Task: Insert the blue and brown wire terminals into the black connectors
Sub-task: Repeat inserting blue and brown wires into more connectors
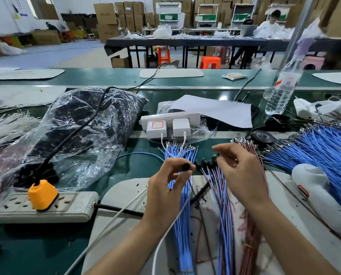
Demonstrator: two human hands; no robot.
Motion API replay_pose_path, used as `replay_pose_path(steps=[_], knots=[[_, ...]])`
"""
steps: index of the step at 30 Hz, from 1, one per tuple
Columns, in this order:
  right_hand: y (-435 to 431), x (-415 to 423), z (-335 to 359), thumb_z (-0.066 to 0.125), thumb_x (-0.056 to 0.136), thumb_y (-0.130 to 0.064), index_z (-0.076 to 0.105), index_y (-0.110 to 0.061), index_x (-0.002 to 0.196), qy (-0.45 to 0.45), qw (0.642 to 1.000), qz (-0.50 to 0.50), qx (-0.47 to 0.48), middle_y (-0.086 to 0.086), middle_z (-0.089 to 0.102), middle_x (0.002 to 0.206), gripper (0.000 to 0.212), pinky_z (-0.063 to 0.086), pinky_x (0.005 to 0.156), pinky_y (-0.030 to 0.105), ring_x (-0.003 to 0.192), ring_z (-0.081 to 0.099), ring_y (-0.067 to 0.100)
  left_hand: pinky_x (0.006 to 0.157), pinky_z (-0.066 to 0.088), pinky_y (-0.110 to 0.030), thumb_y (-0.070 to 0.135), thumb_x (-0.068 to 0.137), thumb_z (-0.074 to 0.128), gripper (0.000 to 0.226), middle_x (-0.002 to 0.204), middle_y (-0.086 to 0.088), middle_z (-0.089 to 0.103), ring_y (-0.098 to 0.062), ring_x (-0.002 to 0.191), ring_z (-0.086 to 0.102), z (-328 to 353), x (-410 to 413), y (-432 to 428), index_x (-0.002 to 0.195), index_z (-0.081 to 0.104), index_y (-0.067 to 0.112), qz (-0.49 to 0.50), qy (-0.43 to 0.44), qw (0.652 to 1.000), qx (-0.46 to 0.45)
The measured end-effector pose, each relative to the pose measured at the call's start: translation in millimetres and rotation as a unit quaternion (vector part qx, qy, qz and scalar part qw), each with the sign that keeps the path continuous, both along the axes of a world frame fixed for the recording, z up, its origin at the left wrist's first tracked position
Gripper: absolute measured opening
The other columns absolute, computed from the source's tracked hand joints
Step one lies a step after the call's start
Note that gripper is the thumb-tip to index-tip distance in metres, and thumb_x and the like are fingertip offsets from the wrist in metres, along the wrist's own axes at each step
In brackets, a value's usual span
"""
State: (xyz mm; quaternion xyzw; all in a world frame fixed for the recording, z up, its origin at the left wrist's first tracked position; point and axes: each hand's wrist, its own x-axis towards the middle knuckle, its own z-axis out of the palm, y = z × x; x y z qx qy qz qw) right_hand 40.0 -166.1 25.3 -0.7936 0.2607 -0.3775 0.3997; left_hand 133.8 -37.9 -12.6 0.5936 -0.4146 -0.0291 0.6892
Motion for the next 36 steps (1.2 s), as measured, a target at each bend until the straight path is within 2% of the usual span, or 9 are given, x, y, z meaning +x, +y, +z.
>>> replay_pose_path(steps=[5, 7, 9, 13, 17, 25, 32, 34, 36], knots=[[-38.6, 58.1, 16.9, 0.049, 0.096, -0.004, 0.070, -0.009, 0.105, 0.175, 0.978, 0.002, -0.114, 0.006, 0.065, 0.090, 0.023, 0.039, 0.052, 0.005, 0.061, 0.052, 0.006, 0.079, 0.053, -0.023, 0.017, 0.086, 0.062, 0.016, 0.088, 0.009, 0.071, -0.009, 0.085, 0.069, -1.8, 1.8, -0.4, 0.093, 0.059, 0.031, -0.006, 0.035, 0.999, -0.004], [-52.0, 83.8, 14.4, 0.046, 0.098, -0.007, 0.069, -0.007, 0.109, 0.247, 0.959, 0.021, -0.134, 0.012, 0.068, 0.104, 0.026, 0.037, 0.058, 0.007, 0.070, 0.055, 0.013, 0.079, 0.053, -0.023, 0.017, 0.085, 0.063, 0.015, 0.087, 0.006, 0.071, -0.010, 0.084, 0.069, -2.4, -0.4, -0.8, 0.093, 0.059, 0.030, -0.006, 0.033, 0.999, -0.006], [-63.0, 105.5, 9.9, 0.046, 0.097, -0.009, 0.069, -0.007, 0.110, 0.305, 0.943, 0.022, -0.129, 0.013, 0.068, 0.113, 0.027, 0.043, 0.074, 0.023, 0.088, 0.060, 0.023, 0.078, 0.054, -0.024, 0.018, 0.085, 0.063, 0.015, 0.086, 0.004, 0.071, -0.010, 0.083, 0.068, -2.5, -0.9, -0.1, 0.093, 0.058, 0.029, -0.007, 0.031, 0.999, -0.004], [-70.5, 128.2, -1.7, 0.052, 0.090, -0.010, 0.069, -0.006, 0.109, 0.399, 0.905, -0.033, -0.145, 0.019, 0.065, 0.108, 0.025, 0.048, 0.078, 0.035, 0.094, 0.061, 0.035, 0.078, 0.054, -0.025, 0.018, 0.086, 0.063, 0.015, 0.087, 0.000, 0.071, -0.011, 0.083, 0.068, -1.0, 1.2, 0.9, 0.092, 0.057, 0.030, -0.011, 0.030, 0.999, -0.011], [-66.0, 132.1, -10.0, 0.061, 0.091, -0.025, 0.071, -0.016, 0.111, 0.375, 0.914, -0.048, -0.147, 0.012, 0.069, 0.108, 0.024, 0.046, 0.094, 0.039, 0.102, 0.061, 0.031, 0.079, 0.055, -0.030, 0.018, 0.087, 0.063, 0.011, 0.087, -0.002, 0.071, -0.012, 0.085, 0.068, -0.9, 1.2, 1.1, 0.093, 0.058, 0.026, -0.015, 0.025, 1.000, -0.010], [-61.3, 137.1, -15.2, 0.066, 0.087, -0.021, 0.074, -0.021, 0.101, 0.311, 0.941, -0.117, -0.060, 0.006, 0.070, 0.109, 0.017, 0.043, 0.100, 0.041, 0.109, 0.058, 0.029, 0.079, 0.055, -0.027, 0.020, 0.088, 0.063, 0.012, 0.088, 0.002, 0.071, -0.011, 0.086, 0.069, -2.6, 2.1, 1.6, 0.095, 0.058, 0.029, -0.021, 0.026, 0.999, -0.014], [-60.5, 113.6, 0.7, 0.057, 0.090, 0.000, 0.065, 0.001, 0.096, 0.260, 0.933, -0.090, -0.230, 0.016, 0.057, 0.108, 0.011, 0.046, 0.087, 0.034, 0.100, 0.054, 0.029, 0.081, 0.054, -0.026, 0.016, 0.087, 0.063, 0.009, 0.090, 0.001, 0.072, -0.012, 0.087, 0.069, -3.3, 3.3, 0.8, 0.094, 0.061, 0.021, -0.026, 0.041, 0.999, -0.014], [-54.3, 97.1, 11.8, 0.061, 0.086, 0.002, 0.065, 0.002, 0.089, 0.203, 0.950, -0.078, -0.223, 0.014, 0.062, 0.093, 0.005, 0.048, 0.080, 0.030, 0.089, 0.059, 0.026, 0.081, 0.054, -0.024, 0.014, 0.087, 0.063, 0.010, 0.094, 0.004, 0.072, -0.012, 0.089, 0.070, -3.4, 4.2, 1.3, 0.095, 0.062, 0.021, -0.031, 0.051, 0.998, -0.014], [-38.1, 73.0, 20.6, 0.067, 0.081, 0.001, 0.065, -0.004, 0.077, 0.144, 0.973, -0.063, -0.168, 0.005, 0.063, 0.071, 0.007, 0.049, 0.066, 0.018, 0.068, 0.060, 0.011, 0.082, 0.053, -0.021, 0.009, 0.087, 0.064, 0.015, 0.103, 0.010, 0.070, -0.012, 0.093, 0.069, -2.7, 4.9, 1.9, 0.094, 0.061, 0.021, -0.035, 0.050, 0.998, -0.014]])
